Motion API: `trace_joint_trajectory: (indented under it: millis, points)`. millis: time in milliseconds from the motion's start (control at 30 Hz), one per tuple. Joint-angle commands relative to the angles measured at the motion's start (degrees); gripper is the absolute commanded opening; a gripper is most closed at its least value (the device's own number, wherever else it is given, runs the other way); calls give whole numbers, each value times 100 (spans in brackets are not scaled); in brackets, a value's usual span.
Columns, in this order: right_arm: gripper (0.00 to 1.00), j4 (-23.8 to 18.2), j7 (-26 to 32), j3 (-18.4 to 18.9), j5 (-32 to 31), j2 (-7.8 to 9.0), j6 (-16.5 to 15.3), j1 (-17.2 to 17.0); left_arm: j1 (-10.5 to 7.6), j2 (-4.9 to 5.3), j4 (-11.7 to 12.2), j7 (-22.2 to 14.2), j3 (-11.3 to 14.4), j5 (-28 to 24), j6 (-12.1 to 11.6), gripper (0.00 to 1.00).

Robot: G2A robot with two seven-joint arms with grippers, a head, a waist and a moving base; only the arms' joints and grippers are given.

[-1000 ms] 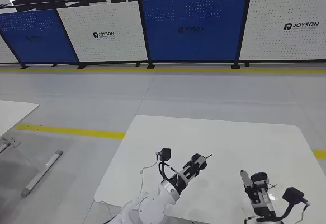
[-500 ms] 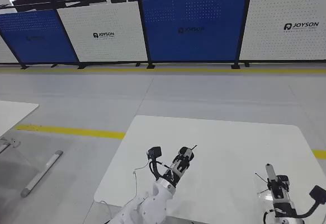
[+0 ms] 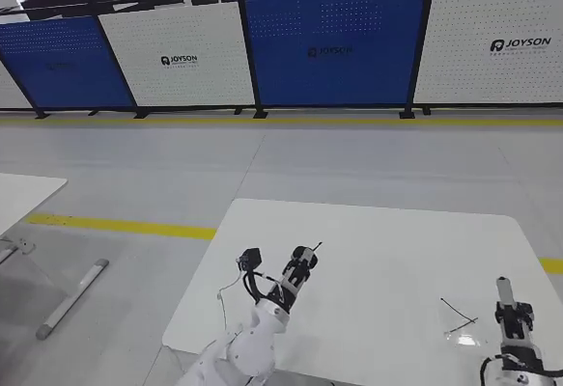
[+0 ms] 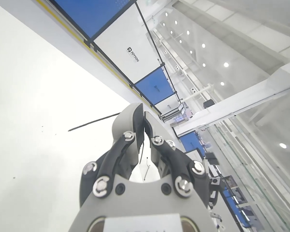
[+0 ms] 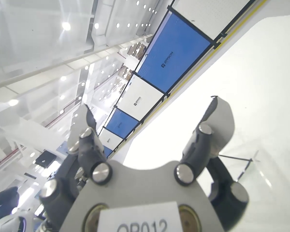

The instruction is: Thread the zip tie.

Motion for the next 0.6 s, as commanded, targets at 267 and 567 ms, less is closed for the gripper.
trace_joint_trajectory:
  millis: [267, 567]
  points:
    - [100, -3, -163, 257, 496, -56, 302, 44, 13, 57, 303, -855, -635, -1026, -343, 0]
    - [100, -3, -163, 257, 496, -56, 302, 44, 1, 62, 342, -953, -688, -1121, -406, 0]
